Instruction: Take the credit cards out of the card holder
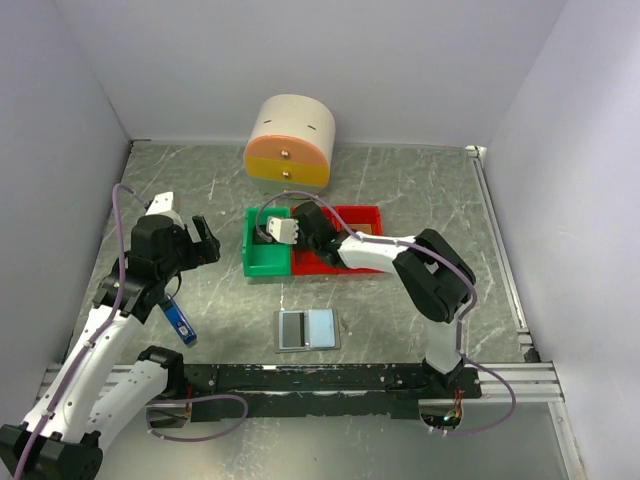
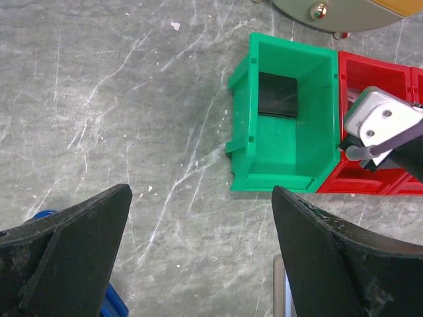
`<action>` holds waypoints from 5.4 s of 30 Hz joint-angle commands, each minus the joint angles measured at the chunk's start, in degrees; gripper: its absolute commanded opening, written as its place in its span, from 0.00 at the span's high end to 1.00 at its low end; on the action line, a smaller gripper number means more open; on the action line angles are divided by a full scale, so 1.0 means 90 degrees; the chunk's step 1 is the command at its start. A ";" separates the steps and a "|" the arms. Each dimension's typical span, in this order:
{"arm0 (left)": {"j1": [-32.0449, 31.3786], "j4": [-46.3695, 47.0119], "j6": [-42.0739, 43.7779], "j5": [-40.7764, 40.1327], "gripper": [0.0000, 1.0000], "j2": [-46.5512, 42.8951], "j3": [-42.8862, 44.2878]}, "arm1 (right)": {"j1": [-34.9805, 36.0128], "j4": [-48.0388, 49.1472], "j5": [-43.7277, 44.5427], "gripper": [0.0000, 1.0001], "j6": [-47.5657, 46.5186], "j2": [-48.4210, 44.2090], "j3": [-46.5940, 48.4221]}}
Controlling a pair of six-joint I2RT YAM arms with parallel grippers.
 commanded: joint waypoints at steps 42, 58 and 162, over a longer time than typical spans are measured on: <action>0.0036 0.0189 0.0110 0.0151 0.00 0.0088 0.0074 | -0.0231 -0.0207 -0.0643 0.41 0.0636 -0.0491 -0.0131; 0.0031 0.0559 0.0191 0.1319 0.02 0.0542 -0.0116 | -0.0240 0.0671 0.0401 0.28 0.7370 -0.4516 -0.2367; -0.3626 0.2531 -0.2305 0.2064 0.82 0.3701 -0.1924 | 0.0862 0.3003 -0.3036 0.82 1.3563 -0.2903 -0.5409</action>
